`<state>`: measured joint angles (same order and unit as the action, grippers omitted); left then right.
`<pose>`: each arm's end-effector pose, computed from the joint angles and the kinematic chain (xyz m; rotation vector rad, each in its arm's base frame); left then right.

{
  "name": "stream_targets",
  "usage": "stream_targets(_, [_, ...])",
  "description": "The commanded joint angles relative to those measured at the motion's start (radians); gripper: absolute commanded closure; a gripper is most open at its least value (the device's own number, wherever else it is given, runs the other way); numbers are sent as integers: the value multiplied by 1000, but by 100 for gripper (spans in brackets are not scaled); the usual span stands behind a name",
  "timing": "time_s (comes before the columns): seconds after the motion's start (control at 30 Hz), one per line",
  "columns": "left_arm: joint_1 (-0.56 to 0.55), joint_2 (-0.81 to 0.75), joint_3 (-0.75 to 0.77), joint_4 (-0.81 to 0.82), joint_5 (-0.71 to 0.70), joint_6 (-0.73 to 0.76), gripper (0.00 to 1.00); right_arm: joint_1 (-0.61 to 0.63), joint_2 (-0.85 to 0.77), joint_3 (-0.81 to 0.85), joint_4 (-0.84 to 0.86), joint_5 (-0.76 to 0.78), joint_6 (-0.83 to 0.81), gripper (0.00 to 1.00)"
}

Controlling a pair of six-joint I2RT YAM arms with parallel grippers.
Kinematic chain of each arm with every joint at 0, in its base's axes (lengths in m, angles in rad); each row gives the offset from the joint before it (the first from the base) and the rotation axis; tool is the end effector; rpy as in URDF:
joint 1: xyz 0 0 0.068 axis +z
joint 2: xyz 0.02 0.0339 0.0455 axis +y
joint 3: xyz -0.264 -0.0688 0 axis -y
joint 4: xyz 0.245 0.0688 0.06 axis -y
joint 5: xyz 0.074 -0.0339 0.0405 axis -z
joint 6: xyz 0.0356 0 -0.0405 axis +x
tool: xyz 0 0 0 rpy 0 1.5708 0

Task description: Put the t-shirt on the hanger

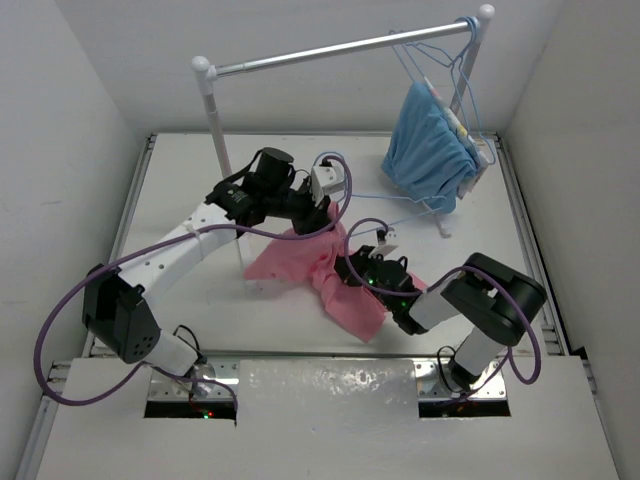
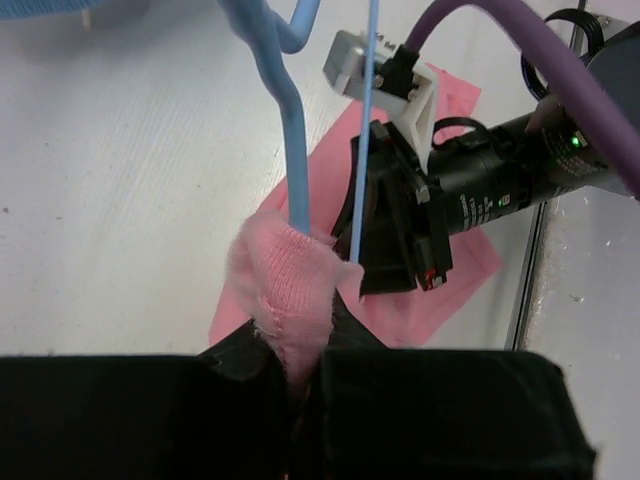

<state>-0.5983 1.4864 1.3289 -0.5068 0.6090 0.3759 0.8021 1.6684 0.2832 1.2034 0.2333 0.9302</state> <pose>0.2615 -0.2029 0.3338 1.3181 1.7741 -0.8004 0.1844 0.1788 0.1269 0.3005 1.8465 1.0402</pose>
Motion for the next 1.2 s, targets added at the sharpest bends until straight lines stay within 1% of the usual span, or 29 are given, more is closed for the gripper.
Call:
stream_targets(0.0, [26,-89,9,54,15,17,100,-39,-53,-88,56,111,62,100])
stream_targets(0.03, [46,-107,7,48,11,32,100,-59,-87,-123,56,124,96,100])
stream_targets(0.07, [58,-118,-8,50,0,58,100,-111,-107,-189,51,130,110,100])
stream_targets(0.13, [87,-143,-34,48,-5,99,100,-170,-153,-246,18,139,107,100])
stream_targets(0.17, [88,-149,-63,27,-17,172,100,-199,-211,-268,-13,141,99,100])
stream_targets(0.2, [89,-155,-82,22,-15,207,100,-255,-243,-306,-40,138,79,100])
stream_targets(0.23, [88,-166,-100,8,-12,243,100,-282,-277,-311,-104,112,-4,100])
stream_targets(0.27, [89,-166,-120,-51,10,336,100,-320,-358,-293,-182,101,-34,100])
stream_targets(0.33, [88,-166,-148,-105,18,411,100,-349,-438,-286,-353,89,-86,100])
stream_targets(0.37, [89,-167,-158,-114,-1,440,100,-374,-508,-286,-373,84,-99,100])
stream_targets(0.4, [89,-172,-168,-111,-14,449,100,-389,-545,-286,-405,81,-99,100])
stream_targets(0.43, [88,-176,-189,-107,-26,455,100,-408,-580,-286,-485,77,-99,100])
stream_targets(0.47, [88,-182,-200,-95,-40,468,100,-441,-655,-259,-540,90,-96,100])
stream_targets(0.53, [94,-204,-218,-108,-11,509,100,-478,-723,-256,-655,104,-100,100])
stream_targets(0.6, [95,-216,-232,-95,-11,502,100,-550,-792,-251,-698,68,-102,100])
stream_targets(0.63, [95,-213,-237,-84,-38,491,100,-596,-805,-240,-724,39,-105,100])
stream_targets(0.67, [95,-207,-249,-50,-110,480,100,-615,-828,-233,-751,-24,-113,100])
stream_targets(0.7, [95,-204,-249,-50,-110,466,100,-629,-837,-227,-766,-50,-119,100])
stream_targets(0.73, [95,-201,-263,-24,-180,459,100,-644,-843,-214,-784,-77,-125,100])
stream_targets(0.77, [94,-199,-270,-15,-213,462,100,-668,-846,-187,-806,-125,-136,100])
stream_targets(0.8, [95,-199,-287,-9,-236,466,100,-678,-846,-170,-852,-146,-164,100])
stream_targets(0.87, [94,-205,-303,-1,-273,492,100,-698,-831,-122,-889,-187,-197,100])
stream_targets(1.0, [86,-196,-367,83,-400,478,100,-704,-797,-101,-868,-294,-223,100])
stream_targets(1.03, [74,-187,-378,112,-467,486,100,-704,-800,-79,-880,-293,-235,100])
stream_targets(1.07, [65,-184,-399,143,-533,494,100,-704,-808,-66,-937,-266,-270,100])
stream_targets(1.13, [49,-175,-413,159,-571,514,100,-704,-831,-21,-1010,-204,-318,100])
stream_targets(1.17, [49,-173,-416,157,-568,524,100,-702,-832,-9,-1069,-171,-358,100])
